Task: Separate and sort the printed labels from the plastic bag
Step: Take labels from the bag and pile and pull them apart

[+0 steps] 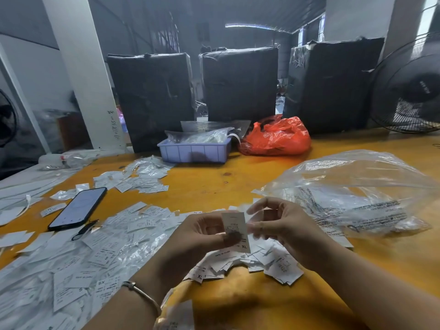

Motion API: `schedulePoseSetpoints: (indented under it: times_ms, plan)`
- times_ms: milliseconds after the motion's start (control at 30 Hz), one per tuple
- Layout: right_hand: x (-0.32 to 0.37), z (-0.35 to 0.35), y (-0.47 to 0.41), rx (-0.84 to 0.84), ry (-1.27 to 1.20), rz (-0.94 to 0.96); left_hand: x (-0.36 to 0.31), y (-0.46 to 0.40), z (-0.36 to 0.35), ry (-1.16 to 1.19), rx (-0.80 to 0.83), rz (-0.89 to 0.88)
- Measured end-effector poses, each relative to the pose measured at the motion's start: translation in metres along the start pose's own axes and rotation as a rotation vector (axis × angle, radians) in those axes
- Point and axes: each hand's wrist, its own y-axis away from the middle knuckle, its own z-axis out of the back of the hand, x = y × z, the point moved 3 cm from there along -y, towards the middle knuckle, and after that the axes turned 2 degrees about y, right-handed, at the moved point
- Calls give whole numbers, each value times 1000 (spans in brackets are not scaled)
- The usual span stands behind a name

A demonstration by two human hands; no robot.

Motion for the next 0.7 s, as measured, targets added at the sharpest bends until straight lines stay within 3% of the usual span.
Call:
schedulePoseSetpoints:
  times_ms: [167, 300, 433, 567, 633, 700]
  plan:
    - [2, -4, 3, 103, -39, -16, -1, 0, 3, 98, -2, -1]
    - [5, 2, 2, 24, 81, 19, 1, -1, 8, 61, -122, -5]
    - [11, 29, 0, -285, 368, 155, 0, -2, 11, 67, -210, -9]
    - [22, 62, 3, -786, 1158, 357, 3, -3, 13, 85, -225, 6]
    - [24, 69, 5, -911, 1336, 403, 3, -3, 12, 98, -220, 9]
    - [24, 71, 4, -951, 1437, 328, 3, -2, 11, 93, -210, 11]
